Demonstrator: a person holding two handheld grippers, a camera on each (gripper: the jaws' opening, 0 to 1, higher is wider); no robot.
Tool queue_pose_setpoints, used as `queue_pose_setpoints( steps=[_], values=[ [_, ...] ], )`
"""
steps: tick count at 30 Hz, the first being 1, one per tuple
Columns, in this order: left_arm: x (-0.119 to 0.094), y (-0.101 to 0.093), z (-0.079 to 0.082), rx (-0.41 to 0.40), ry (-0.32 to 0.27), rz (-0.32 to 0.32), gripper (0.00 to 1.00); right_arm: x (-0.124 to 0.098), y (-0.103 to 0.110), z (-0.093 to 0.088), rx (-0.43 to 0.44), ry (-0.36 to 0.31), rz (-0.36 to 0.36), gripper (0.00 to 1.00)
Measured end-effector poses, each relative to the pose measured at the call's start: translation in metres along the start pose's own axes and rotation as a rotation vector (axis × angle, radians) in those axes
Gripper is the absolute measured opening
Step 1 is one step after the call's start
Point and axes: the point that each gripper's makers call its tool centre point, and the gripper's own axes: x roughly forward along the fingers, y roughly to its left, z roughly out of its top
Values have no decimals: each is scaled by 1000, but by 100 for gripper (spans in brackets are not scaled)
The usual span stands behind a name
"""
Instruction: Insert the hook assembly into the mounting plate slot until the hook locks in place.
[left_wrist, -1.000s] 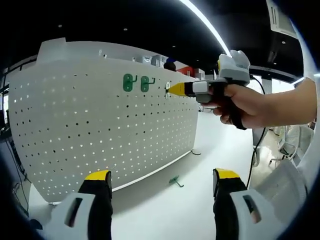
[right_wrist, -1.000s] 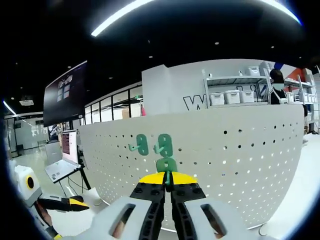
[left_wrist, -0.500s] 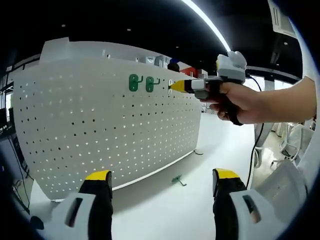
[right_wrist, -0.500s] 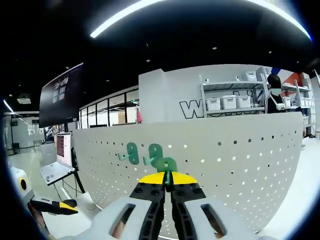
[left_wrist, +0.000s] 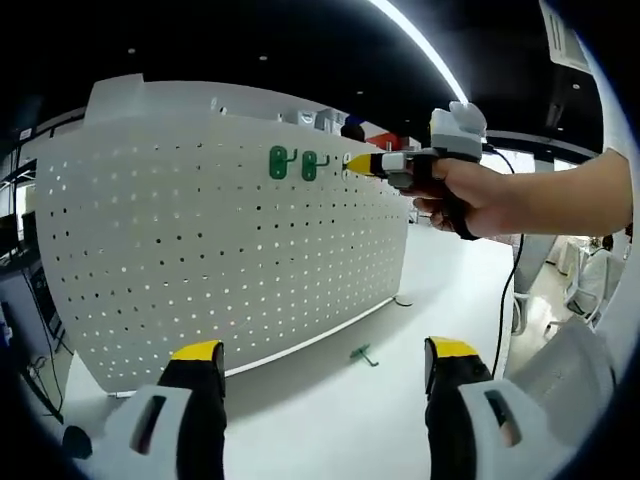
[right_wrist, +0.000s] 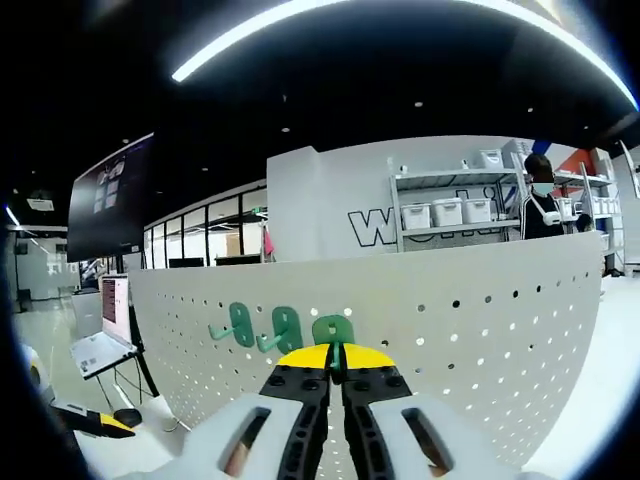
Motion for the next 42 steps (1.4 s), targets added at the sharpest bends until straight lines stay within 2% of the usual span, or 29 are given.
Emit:
queue_pose_setpoints(
  steps=[3,10,28,38,42],
  values=[
    [-2,2,1,-13,-5,8,84,5,-7,-1,13,2,-16,0],
    [-4,7,0,-20,-4,19,84,14,-8,4,0,-11,-20,1],
    [-6,9,-6,-32,9,27,83,19,-7,4,11,-18,-38,1],
    [-8,11,-7,-39,10,29,83,21,-7,0,17,-27,-103,1],
    [-9,11,-7,-41,11,29,82,21,-8,0,36,-50,-144,1]
  ],
)
